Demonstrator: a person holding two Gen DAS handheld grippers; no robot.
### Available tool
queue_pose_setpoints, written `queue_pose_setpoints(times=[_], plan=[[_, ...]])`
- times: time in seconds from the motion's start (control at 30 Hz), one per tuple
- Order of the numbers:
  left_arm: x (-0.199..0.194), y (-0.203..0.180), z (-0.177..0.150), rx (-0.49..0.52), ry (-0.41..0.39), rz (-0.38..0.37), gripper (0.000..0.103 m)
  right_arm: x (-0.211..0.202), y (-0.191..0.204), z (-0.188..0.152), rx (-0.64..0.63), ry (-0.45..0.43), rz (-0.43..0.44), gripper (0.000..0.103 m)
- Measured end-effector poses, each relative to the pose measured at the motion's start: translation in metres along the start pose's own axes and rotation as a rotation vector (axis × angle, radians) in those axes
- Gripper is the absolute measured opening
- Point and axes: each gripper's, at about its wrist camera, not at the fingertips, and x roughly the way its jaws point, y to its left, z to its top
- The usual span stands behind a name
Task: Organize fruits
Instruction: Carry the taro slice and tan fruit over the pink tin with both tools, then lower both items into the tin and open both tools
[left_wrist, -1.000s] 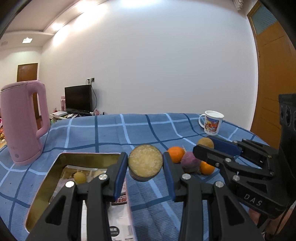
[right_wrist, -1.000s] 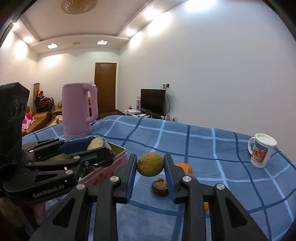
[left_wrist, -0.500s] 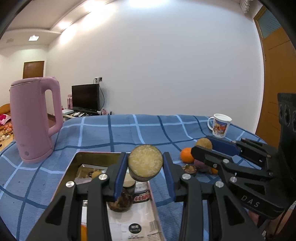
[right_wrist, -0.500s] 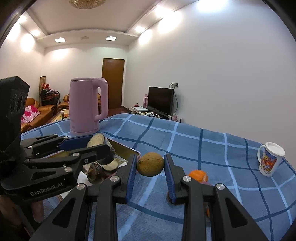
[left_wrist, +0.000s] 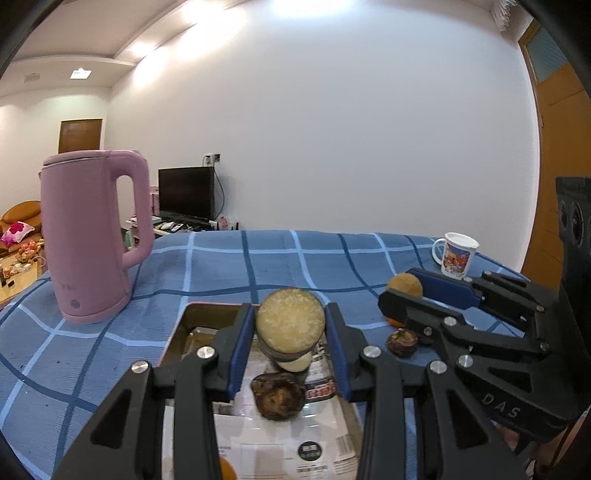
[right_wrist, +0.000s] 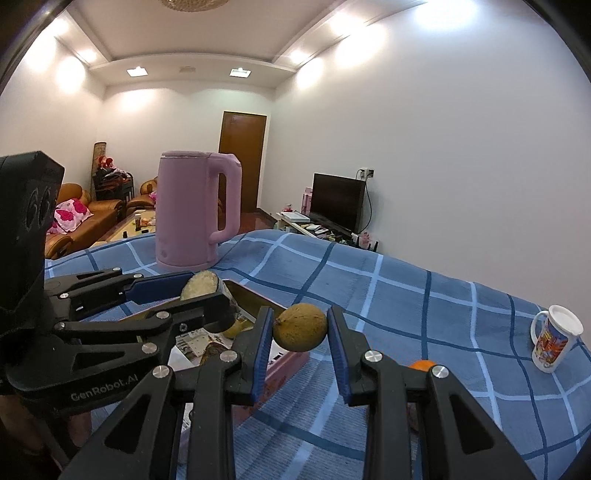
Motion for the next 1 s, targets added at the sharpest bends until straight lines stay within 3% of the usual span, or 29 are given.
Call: queue_pose_setpoints(times=[1.0], plan=[[0.011,0.057,-0.006,-0.06,0.082,0.09,0.04,0.051,0.044,-0.002,-0.055,0.105,0.093,0.032]])
